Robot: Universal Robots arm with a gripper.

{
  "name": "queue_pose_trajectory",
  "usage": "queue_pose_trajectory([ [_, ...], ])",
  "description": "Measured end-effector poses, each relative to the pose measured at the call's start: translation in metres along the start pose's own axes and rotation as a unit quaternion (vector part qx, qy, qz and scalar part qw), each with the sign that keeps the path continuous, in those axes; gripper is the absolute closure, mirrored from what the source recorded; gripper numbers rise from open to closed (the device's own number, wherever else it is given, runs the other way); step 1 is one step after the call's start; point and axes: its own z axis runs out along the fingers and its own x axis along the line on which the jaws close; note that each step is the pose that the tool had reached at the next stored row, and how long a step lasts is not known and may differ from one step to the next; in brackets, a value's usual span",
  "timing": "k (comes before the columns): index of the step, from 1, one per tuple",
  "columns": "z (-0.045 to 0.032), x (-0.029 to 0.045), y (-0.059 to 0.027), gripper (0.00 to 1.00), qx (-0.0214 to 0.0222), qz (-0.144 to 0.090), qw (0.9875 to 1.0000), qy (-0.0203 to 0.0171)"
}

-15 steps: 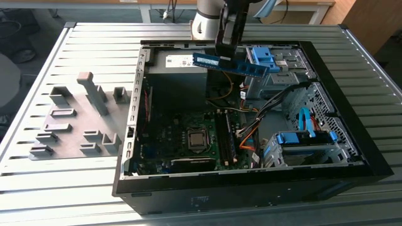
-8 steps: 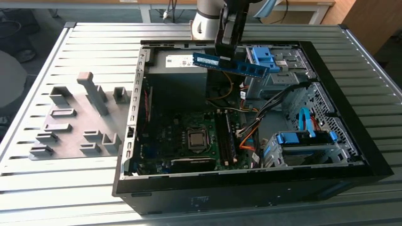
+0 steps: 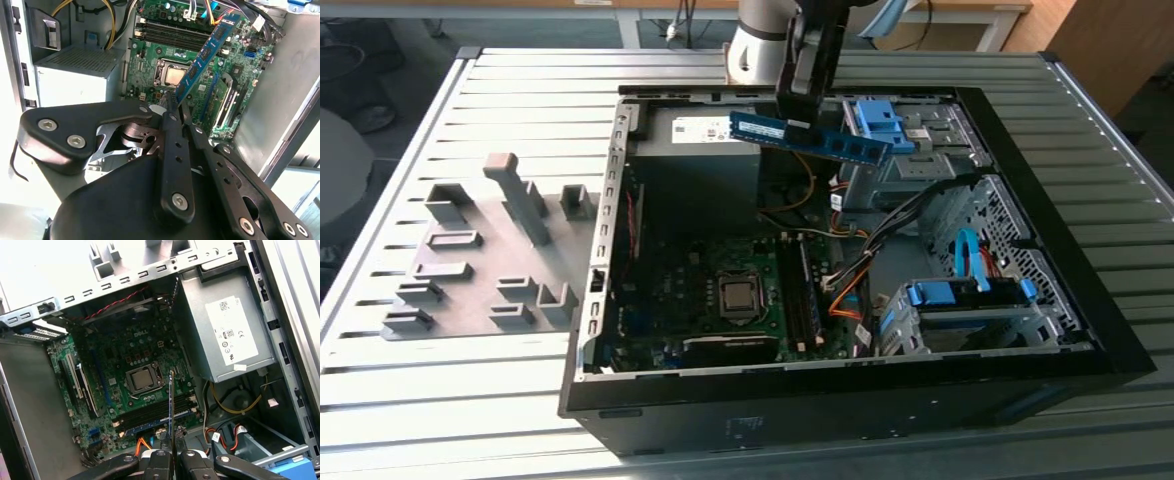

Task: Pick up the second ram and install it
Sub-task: 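Insert the second ram into the second slot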

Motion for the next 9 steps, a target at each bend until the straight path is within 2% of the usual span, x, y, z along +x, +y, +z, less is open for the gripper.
queue_pose_trajectory([
  [9,0.0000,0.0000,0.0000,0.86,0.0003,0.025,0.9997,-0.0002],
])
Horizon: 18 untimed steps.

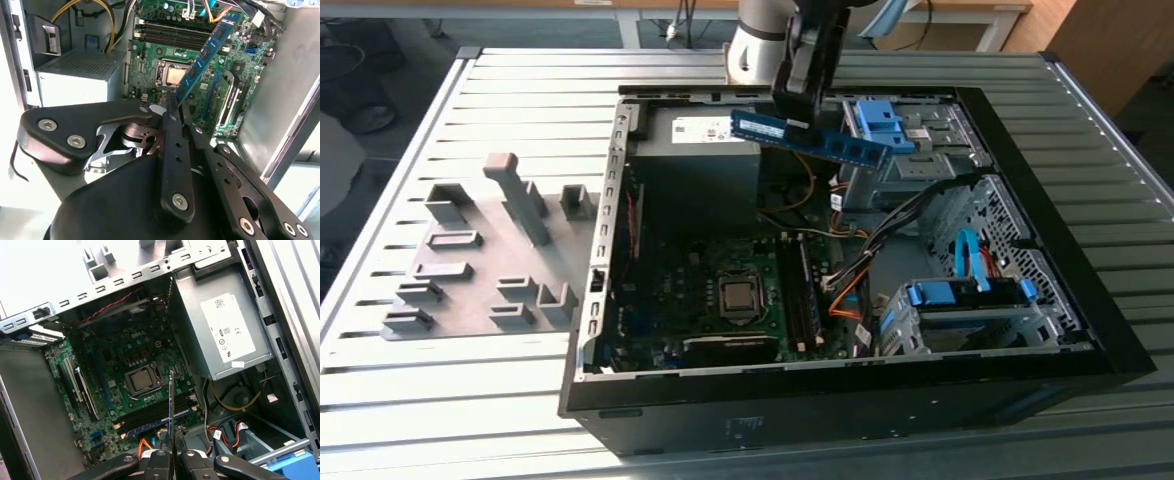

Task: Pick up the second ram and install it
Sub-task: 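Insert the second ram into the second slot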

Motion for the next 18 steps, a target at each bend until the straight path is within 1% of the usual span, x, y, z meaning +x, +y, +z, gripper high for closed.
queue_pose_trajectory([
  [8,0.0001,0.0000,0.0000,0.86,0.0004,0.030,0.9995,-0.0003],
  [14,0.0002,0.0000,0.0000,0.86,0.0007,0.050,0.9987,-0.0005],
  [18,0.0002,0.0000,0.0000,0.86,0.0008,0.064,0.9979,-0.0006],
])
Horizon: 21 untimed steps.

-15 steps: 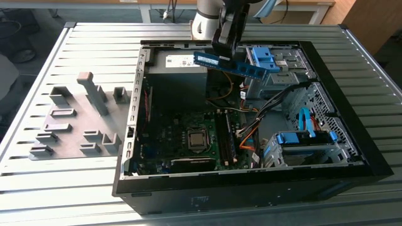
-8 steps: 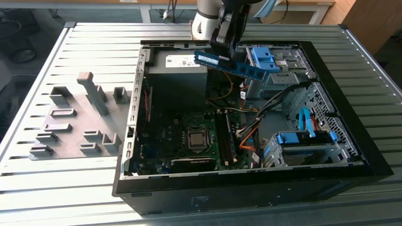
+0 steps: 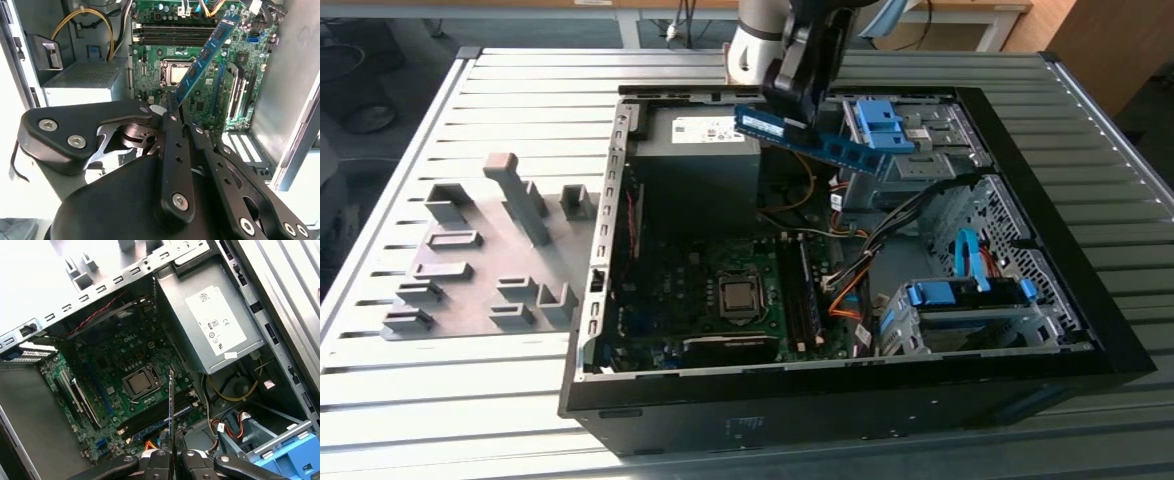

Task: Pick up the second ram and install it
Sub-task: 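Insert the second ram into the second slot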

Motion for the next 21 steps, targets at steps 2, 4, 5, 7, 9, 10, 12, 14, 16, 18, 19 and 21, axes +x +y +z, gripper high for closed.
queue_pose_trajectory([
  [2,0.0000,0.0000,0.0000,0.86,0.0001,0.006,1.0000,-0.0001],
  [4,0.0000,0.0000,0.0000,0.86,0.0001,0.012,0.9999,-0.0001],
  [5,0.0001,0.0000,0.0000,0.86,0.0002,0.015,0.9999,-0.0002],
  [7,0.0001,0.0000,0.0000,0.86,0.0003,0.021,0.9998,-0.0002],
  [9,0.0001,0.0000,0.0000,0.86,0.0003,0.027,0.9996,-0.0003],
  [10,0.0001,0.0000,0.0000,0.86,0.0004,0.030,0.9996,-0.0003],
  [12,0.0001,0.0000,0.0000,0.86,0.0005,0.035,0.9994,-0.0004],
  [14,0.0001,0.0000,0.0000,0.86,0.0005,0.041,0.9992,-0.0004],
  [16,0.0002,0.0000,0.0000,0.86,0.0006,0.046,0.9989,-0.0005],
  [18,0.0002,0.0000,0.0000,0.86,0.0006,0.051,0.9987,-0.0005],
  [19,0.0002,0.0000,0.0000,0.86,0.0007,0.054,0.9985,-0.0006],
  [21,0.0002,0.0000,0.0000,0.86,0.0008,0.059,0.9983,-0.0006],
])
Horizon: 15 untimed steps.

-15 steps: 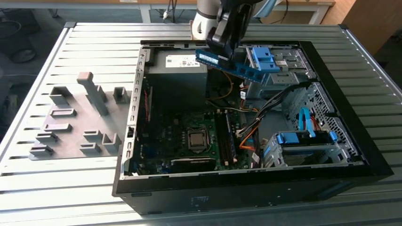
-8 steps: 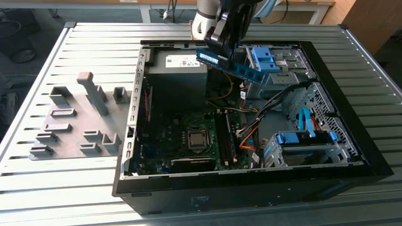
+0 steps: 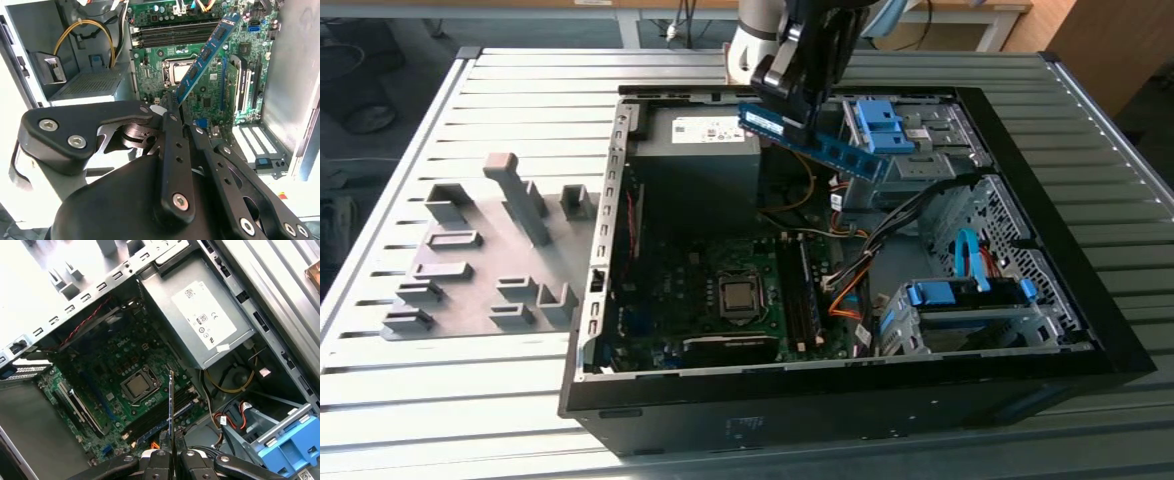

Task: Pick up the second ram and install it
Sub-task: 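Insert the second ram into the second slot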

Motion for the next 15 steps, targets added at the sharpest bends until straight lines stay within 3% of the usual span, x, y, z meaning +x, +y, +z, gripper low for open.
queue_pose_trajectory([
  [15,0.0002,0.0000,0.0000,0.86,0.0005,0.038,0.9993,-0.0004],
])
